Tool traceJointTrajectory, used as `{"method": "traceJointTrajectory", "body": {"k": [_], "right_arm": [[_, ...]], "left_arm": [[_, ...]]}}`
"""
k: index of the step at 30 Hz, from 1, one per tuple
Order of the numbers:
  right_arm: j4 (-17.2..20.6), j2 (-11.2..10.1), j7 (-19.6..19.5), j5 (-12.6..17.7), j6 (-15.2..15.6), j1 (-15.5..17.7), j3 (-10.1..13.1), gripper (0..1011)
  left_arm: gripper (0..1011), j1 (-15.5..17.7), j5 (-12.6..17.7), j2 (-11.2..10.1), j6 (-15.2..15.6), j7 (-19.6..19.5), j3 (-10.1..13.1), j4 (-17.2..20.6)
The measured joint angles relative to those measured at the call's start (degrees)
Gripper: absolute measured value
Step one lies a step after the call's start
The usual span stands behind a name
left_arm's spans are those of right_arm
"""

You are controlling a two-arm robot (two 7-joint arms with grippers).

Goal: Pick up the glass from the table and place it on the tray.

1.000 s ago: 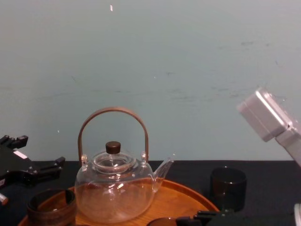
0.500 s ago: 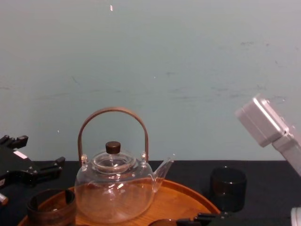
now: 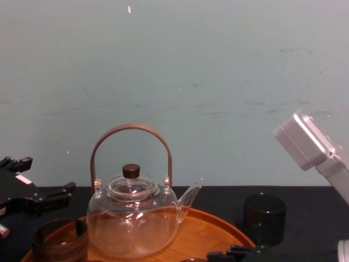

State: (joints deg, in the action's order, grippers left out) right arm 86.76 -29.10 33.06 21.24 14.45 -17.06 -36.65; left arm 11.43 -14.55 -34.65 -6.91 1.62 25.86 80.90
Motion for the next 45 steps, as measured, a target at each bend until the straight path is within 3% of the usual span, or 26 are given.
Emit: {"method": "traceJointTrajectory", "body": {"k": [2,22,31,45], "right_arm": [[0.01,0.0,0.0,0.01,0.03,0.0,0.01,1000],[0.35,-0.42,0.63,0.57,0.08,0.26,0.34,1002],[3.46,-4.28,2.14,2.92,-0.83,2.44,2.04,1002],[8.58,-10.77,0.28,5.76,-2.47,8.16,6.64,1002]], "left_arm": [[1001,0.0,0.0,0.0,0.0,0.0,0.0,0.0],[1001,0.0,0.0,0.0,0.0,0.0,0.0,0.0],[1001,0.0,0.0,0.0,0.0,0.0,0.0,0.0],[1001,0.0,0.0,0.0,0.0,0.0,0.0,0.0]]}}
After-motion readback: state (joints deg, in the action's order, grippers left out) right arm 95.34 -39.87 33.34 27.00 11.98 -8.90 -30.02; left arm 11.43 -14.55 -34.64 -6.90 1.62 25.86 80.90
